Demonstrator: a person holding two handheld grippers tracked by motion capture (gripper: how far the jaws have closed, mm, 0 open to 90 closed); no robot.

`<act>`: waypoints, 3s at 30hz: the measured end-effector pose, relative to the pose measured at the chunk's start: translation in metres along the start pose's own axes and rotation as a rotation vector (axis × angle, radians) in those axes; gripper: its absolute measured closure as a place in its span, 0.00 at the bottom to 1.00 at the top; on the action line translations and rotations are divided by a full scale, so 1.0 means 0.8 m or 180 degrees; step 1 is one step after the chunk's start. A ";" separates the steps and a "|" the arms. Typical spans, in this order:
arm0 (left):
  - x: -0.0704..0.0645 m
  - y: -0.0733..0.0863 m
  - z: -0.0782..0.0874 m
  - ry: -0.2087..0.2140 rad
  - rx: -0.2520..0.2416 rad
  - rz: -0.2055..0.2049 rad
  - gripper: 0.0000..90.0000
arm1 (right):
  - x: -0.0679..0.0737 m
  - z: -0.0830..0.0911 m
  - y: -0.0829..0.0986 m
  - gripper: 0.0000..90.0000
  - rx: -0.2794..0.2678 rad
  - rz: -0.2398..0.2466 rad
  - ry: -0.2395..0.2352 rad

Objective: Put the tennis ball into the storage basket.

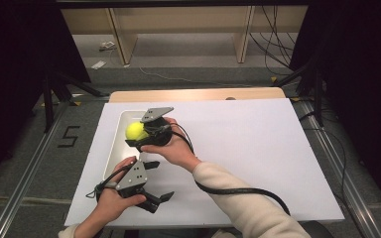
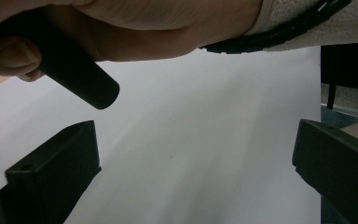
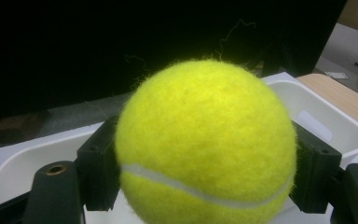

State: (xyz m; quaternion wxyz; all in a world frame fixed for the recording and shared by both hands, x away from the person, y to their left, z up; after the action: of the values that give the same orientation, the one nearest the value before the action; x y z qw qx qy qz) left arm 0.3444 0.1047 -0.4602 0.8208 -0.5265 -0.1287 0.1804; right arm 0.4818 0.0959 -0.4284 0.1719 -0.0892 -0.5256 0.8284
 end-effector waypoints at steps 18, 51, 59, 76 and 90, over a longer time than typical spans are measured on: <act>0.000 0.000 0.000 0.0004 0.0006 -0.0014 0.00 | 0.001 -0.006 -0.003 0.29 0.0016 -0.0001 -0.0020; 0.000 0.000 0.000 0.0014 0.0004 -0.0016 0.00 | 0.004 -0.020 -0.005 0.29 0.0070 0.0004 -0.0076; -0.001 0.000 0.000 0.0017 0.0003 -0.0017 0.00 | 0.004 -0.024 -0.004 0.29 0.0092 -0.0005 -0.0082; -0.002 -0.001 0.000 0.0023 0.0002 -0.0014 0.00 | 0.007 -0.030 -0.008 0.29 0.0121 0.0018 -0.0105; -0.002 0.000 0.000 0.0038 0.0004 -0.0012 0.00 | 0.005 -0.037 -0.005 0.29 0.0166 0.0006 -0.0106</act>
State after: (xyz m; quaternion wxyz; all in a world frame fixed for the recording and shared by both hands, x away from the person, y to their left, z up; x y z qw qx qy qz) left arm 0.3429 0.1036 -0.4600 0.8223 -0.5267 -0.1246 0.1758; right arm 0.4882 0.1236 -0.4373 0.1647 -0.0714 -0.5065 0.8433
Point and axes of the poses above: each handheld gripper's, and its own axes: z roughly backward along the jaws, y roughly out of its underside, x roughly to its left, the point moved 6 cm from there along -z, roughly forward along the jaws, and after that the axes turned 3 degrees about y, right-handed, at the moved point
